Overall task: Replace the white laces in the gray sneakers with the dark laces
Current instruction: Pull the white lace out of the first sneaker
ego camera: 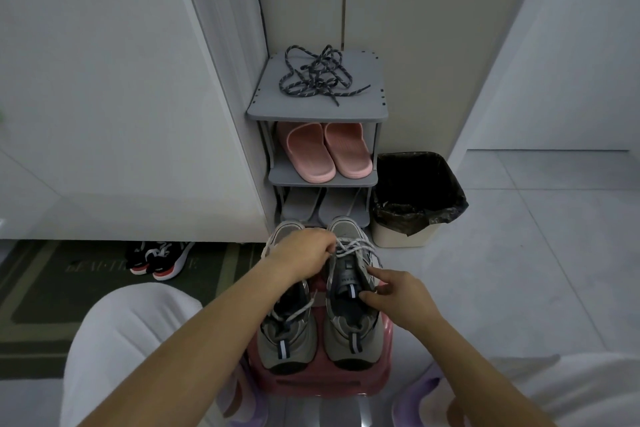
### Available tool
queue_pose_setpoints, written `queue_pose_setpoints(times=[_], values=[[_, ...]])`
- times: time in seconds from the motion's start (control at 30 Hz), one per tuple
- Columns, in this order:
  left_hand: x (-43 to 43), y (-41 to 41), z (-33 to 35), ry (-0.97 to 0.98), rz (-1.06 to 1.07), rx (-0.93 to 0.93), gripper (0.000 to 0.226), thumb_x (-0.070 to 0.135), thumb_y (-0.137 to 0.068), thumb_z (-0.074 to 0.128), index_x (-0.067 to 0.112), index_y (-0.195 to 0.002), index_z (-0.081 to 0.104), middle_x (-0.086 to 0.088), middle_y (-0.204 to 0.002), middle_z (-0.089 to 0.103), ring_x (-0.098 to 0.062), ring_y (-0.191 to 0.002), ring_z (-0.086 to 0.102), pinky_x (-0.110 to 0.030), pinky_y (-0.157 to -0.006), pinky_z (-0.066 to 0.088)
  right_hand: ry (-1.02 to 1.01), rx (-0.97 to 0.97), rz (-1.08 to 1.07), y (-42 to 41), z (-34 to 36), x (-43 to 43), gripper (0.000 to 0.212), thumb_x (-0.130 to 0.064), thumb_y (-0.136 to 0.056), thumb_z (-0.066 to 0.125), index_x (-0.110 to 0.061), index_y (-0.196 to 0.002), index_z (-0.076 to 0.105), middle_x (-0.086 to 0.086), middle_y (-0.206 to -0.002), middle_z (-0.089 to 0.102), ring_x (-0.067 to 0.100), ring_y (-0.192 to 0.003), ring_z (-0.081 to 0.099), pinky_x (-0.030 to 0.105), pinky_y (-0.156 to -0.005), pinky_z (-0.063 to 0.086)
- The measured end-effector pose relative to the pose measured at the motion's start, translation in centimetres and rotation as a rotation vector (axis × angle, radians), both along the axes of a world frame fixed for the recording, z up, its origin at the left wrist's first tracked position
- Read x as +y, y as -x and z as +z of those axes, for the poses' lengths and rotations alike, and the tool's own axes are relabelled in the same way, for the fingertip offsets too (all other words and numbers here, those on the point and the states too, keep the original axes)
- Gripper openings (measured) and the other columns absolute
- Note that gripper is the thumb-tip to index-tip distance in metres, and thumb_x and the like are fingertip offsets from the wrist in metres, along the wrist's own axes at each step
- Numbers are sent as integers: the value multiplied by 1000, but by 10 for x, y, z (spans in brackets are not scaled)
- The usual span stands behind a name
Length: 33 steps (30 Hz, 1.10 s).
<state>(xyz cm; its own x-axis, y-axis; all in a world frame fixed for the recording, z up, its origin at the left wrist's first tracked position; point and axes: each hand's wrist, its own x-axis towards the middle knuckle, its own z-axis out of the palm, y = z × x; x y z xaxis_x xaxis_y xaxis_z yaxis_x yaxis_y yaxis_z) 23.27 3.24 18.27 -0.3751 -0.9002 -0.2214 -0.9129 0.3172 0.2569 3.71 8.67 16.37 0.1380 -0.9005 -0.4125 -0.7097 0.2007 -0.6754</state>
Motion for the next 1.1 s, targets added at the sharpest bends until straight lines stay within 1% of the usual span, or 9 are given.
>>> queue_pose_setpoints(times=[0.1, 0.23, 0.33, 0.43, 0.53, 0.67, 0.87, 0.97, 1.1], values=[[-6, -7, 1, 86, 73, -23, 12, 9, -87, 54, 20, -91, 57, 0, -105, 61, -22, -98, 57, -34, -80, 46, -6, -8, -4, 1, 0, 0, 58, -35, -81, 70, -30, -135, 50, 1, -108, 68, 12, -98, 61, 18, -82, 43], [-14, -36, 12, 227, 217, -132, 17, 12, -89, 54, 22, -101, 58, 1, -108, 60, -22, -101, 57, -33, -78, 43, -9, -10, -4, 1, 0, 0, 57, -34, -81, 70, -31, -134, 50, 1, -106, 68, 12, -94, 61, 20, -82, 45], [-15, -40, 14, 145, 266, -111, 17, 16, -90, 52, 24, -103, 60, 1, -113, 61, -21, -103, 58, -34, -84, 43, -5, 0, 3, 0, 0, -1, 57, -35, -80, 70, -31, -134, 51, 0, -105, 68, 9, -87, 58, 19, -79, 43], [-9, -18, 11, 30, 160, -31, 22, 26, -89, 55, 26, -110, 60, 4, -117, 59, -19, -104, 59, -35, -88, 46, -5, 5, 8, 0, 1, -2, 57, -35, -81, 70, -30, -134, 51, 1, -106, 68, 9, -87, 57, 19, -78, 42], [-1, 2, 2, 5, 75, -35, 12, 25, -89, 54, 24, -99, 62, 2, -107, 64, -20, -100, 59, -34, -83, 48, -9, 1, 5, 0, 0, -1, 58, -35, -81, 70, -30, -134, 50, 1, -107, 68, 10, -92, 59, 18, -79, 40], [-2, -2, 1, 88, 139, -65, 11, 13, -87, 54, 24, -86, 56, 0, -101, 61, -23, -95, 59, -34, -79, 46, -14, -21, -13, 0, 0, -1, 57, -34, -80, 71, -30, -134, 50, 0, -101, 68, 9, -87, 57, 19, -80, 41], [-17, -51, 14, 226, 367, -176, 14, 13, -87, 54, 21, -96, 60, -4, -103, 66, -27, -96, 61, -34, -77, 44, -8, -20, -5, 0, 1, -1, 57, -34, -80, 70, -30, -133, 51, 1, -106, 69, 7, -86, 56, 17, -80, 40], [-17, -56, 10, 135, 421, -143, 18, 13, -88, 53, 24, -98, 62, -4, -106, 67, -26, -98, 61, -33, -79, 45, -4, -14, -3, 0, 0, -1, 56, -34, -80, 70, -30, -133, 51, 0, -105, 69, 8, -88, 57, 18, -80, 41], [-5, -19, 2, 12, 257, 79, 27, 14, -88, 56, 18, -114, 62, -3, -116, 64, -23, -107, 60, -35, -91, 49, 4, -2, 9, 0, 0, -2, 57, -34, -80, 70, -30, -134, 51, 1, -107, 70, 10, -94, 61, 18, -78, 41]])
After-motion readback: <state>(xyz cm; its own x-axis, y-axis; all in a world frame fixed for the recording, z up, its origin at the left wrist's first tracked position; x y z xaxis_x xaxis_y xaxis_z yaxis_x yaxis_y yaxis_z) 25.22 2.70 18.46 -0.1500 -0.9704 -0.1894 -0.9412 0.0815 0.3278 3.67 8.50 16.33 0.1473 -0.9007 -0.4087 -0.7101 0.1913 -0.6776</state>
